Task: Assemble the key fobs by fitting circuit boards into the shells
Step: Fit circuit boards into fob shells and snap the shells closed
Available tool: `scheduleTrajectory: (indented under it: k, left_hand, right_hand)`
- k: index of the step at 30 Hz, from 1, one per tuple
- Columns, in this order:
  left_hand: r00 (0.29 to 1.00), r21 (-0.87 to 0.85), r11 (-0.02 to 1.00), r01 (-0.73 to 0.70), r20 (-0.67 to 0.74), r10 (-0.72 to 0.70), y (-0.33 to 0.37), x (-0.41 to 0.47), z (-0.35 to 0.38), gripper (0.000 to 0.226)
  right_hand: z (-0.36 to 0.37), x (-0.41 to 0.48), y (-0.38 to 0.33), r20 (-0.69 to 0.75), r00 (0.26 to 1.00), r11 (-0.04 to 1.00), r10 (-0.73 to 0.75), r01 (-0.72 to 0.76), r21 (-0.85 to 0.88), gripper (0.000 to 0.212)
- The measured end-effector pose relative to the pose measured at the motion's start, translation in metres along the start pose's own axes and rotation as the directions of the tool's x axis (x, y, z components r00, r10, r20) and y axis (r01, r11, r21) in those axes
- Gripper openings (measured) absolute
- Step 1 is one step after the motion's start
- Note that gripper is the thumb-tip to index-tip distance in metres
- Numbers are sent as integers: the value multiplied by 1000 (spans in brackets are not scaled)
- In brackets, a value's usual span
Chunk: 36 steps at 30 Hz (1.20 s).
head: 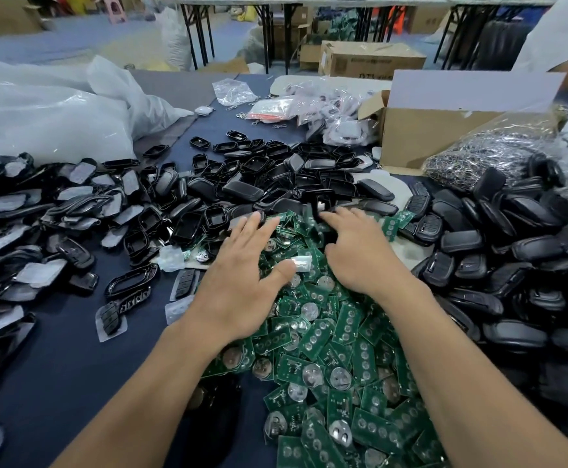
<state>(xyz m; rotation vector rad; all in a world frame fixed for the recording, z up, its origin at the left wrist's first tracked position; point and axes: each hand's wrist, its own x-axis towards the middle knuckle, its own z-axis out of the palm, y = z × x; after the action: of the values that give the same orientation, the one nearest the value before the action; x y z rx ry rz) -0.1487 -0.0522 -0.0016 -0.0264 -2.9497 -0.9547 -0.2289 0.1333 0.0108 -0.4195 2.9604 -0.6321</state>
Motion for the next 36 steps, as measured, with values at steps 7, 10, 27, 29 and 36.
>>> scheduleTrajectory:
  k: [7,10,27,29,36]
  left_hand:
    - [998,17,1000,25,52,-26,2,-1,-3,71]
    - [1000,53,999,-1,5,1,5,-2,-4,60]
    - [985,37,998,-48,-164,54,28,52,-14,55]
    - [996,114,993,-42,-77,51,30,75,-14,63]
    - [982,604,779,-168,34,185,30,122,-15,47]
  right_hand:
    - [-5,-30,-8,-40,993,993,-111,112,27,56]
    - [-10,-41,-2,-85,993,995,-86,89,34,36]
    - [-1,-54,-4,-342,910,708,233,83,702,25]
    - [1,-55,-5,-348,907,669,236,109,736,22]
    - [0,-52,-6,-245,914,445,322,83,892,16]
